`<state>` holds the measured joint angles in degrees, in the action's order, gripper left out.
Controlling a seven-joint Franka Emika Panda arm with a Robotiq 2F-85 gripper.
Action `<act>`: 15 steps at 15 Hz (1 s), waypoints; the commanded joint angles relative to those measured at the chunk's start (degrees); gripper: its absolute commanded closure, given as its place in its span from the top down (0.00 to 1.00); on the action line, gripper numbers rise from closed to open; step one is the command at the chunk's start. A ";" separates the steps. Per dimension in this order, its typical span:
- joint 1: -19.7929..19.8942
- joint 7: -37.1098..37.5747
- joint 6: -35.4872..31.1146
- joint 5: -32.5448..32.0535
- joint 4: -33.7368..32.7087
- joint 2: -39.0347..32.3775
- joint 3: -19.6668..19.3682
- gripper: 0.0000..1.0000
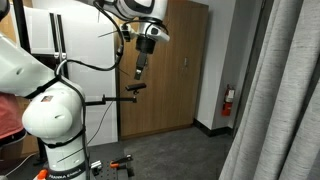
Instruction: Slide the curtain to the left
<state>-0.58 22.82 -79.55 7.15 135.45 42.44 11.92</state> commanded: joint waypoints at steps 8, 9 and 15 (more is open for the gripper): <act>0.43 0.44 0.02 -0.27 -0.18 -0.32 0.35 1.00; 0.63 0.90 -0.05 -0.44 -0.26 -0.58 0.52 1.00; 0.77 1.05 -5.63 -2.88 -1.13 -3.53 1.39 1.00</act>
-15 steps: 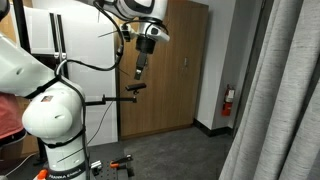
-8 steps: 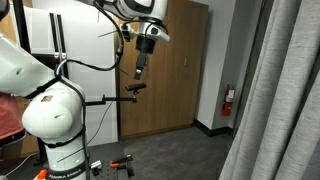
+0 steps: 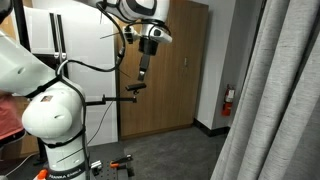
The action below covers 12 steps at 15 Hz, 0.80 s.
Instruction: Slide the curtain to the left
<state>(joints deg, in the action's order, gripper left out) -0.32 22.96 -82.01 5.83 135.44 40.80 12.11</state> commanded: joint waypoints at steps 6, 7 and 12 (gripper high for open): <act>-0.03 1.85 -11.41 -3.28 -3.69 -7.12 2.36 1.00; -0.09 2.16 -12.32 -3.03 -4.48 -8.07 2.37 1.00; -0.35 5.11 -18.62 -1.28 -8.74 -12.17 2.05 1.00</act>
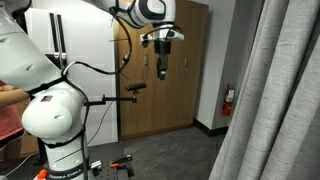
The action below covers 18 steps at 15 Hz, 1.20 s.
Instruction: Slide the curtain to the left
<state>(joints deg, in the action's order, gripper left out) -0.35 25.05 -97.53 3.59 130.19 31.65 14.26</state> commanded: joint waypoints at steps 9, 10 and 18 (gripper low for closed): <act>-0.64 6.39 -14.17 -0.71 -2.79 -4.13 -0.30 1.00; -0.65 6.69 -14.54 -0.72 -2.80 -4.26 -0.27 1.00; -0.47 7.38 -15.45 -0.99 -2.80 -4.43 -0.11 1.00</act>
<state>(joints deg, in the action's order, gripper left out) -0.41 31.76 -112.35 3.17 127.48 27.42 14.49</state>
